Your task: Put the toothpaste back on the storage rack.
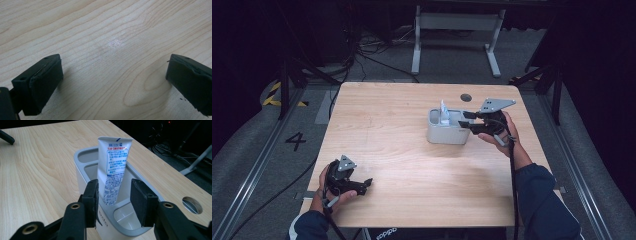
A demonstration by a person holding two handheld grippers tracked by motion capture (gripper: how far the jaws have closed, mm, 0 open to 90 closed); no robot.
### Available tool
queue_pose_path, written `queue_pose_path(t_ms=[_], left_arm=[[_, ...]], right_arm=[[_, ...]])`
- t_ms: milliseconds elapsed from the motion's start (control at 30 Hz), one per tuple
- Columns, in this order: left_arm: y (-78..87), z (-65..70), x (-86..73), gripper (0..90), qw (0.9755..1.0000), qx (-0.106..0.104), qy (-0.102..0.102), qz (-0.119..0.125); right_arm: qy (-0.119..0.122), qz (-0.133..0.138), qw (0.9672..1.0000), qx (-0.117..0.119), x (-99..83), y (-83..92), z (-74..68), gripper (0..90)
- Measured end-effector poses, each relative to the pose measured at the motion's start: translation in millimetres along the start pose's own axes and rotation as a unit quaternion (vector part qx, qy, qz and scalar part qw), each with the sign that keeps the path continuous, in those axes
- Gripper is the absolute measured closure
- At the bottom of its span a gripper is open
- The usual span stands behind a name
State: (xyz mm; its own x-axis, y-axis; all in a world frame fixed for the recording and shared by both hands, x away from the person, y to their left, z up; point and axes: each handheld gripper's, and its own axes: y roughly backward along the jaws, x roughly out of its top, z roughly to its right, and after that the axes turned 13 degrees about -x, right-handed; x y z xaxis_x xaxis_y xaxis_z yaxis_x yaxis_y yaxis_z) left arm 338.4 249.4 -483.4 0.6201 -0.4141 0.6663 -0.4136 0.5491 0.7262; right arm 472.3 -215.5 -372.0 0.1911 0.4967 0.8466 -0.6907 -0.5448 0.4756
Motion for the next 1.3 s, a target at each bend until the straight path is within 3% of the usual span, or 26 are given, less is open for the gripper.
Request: queue_pose_path(t_ms=[633,1300], left_arm=[[-0.1,0.0,0.0,1.5,1.0000,0.000,0.000,0.000],[-0.4,-1.3,0.9,0.9,1.0000,-0.004,-0.005,-0.003]], right_arm=[[0.032,-0.020,0.9991,-0.018,-5.4,29.3,-5.7,42.1],[0.056,-0.052,0.9962,-0.042,-39.9,65.0,-11.9,36.7]])
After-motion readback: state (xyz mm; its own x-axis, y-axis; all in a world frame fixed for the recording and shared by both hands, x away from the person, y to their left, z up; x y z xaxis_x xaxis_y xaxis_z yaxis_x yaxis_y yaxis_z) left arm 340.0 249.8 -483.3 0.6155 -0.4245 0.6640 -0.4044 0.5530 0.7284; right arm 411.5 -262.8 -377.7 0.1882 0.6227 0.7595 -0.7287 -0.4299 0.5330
